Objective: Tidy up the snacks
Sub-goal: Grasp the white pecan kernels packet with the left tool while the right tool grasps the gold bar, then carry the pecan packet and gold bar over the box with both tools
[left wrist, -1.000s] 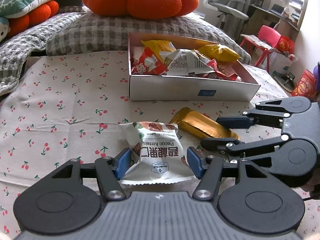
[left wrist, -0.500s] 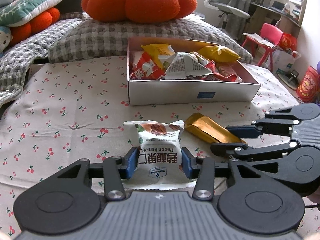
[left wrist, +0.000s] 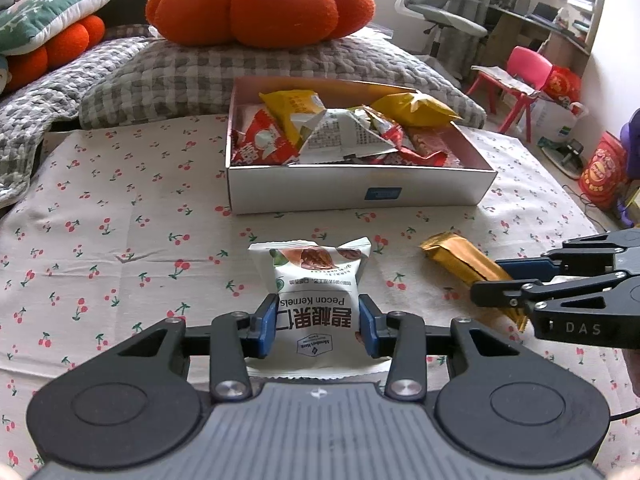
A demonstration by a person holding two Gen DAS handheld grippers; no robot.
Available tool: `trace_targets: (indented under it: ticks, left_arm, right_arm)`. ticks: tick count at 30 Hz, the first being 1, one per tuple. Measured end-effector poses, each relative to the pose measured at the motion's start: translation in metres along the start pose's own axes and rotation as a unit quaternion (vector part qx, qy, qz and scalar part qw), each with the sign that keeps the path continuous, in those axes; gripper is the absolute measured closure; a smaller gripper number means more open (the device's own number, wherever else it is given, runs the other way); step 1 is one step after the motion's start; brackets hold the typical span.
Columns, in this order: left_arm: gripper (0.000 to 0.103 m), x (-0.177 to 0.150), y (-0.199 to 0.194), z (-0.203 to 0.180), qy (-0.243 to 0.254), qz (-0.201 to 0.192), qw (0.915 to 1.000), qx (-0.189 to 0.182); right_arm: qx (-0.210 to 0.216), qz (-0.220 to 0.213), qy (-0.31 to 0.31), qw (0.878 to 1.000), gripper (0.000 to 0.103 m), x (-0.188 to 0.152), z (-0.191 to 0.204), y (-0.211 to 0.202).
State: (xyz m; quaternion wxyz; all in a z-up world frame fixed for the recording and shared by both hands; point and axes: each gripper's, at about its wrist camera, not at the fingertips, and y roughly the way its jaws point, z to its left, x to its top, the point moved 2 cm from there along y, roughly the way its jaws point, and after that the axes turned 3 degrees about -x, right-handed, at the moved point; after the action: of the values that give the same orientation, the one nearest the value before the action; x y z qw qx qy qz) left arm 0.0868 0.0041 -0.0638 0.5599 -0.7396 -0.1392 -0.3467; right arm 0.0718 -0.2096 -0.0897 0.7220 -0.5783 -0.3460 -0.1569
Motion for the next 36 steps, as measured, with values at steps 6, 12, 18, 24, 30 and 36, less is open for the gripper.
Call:
trace_targets:
  ticks: [6, 12, 18, 24, 30, 36]
  left_arm:
    - [0.066, 0.003, -0.003, -0.007, -0.001, -0.003, 0.9999, -0.01]
    - [0.066, 0.011, -0.007, -0.012, -0.001, -0.011, 0.9997, -0.02]
    - [0.066, 0.026, -0.013, -0.015, -0.004, -0.03, 0.9992, -0.026]
    - [0.066, 0.05, -0.011, -0.013, -0.021, -0.057, 0.9979, -0.023]
    - [0.066, 0.079, 0.001, -0.01, -0.021, -0.077, 0.9968, -0.004]
    - [0.066, 0.109, 0.017, -0.006, -0.015, -0.086, 0.9961, 0.012]
  right_arm:
    - [-0.011, -0.004, 0.015, 1.0, 0.075, -0.005, -0.015, -0.015]
    - [0.004, -0.023, 0.052, 0.998, 0.075, 0.001, -0.025, -0.026]
    - [0.011, -0.047, 0.067, 0.997, 0.075, 0.017, -0.033, -0.034]
    - [0.014, -0.062, 0.081, 0.995, 0.075, 0.036, -0.045, -0.033]
    - [0.014, -0.075, 0.1, 0.992, 0.075, 0.061, -0.059, -0.021]
    - [0.006, -0.075, 0.103, 0.992, 0.075, 0.081, -0.068, -0.006]
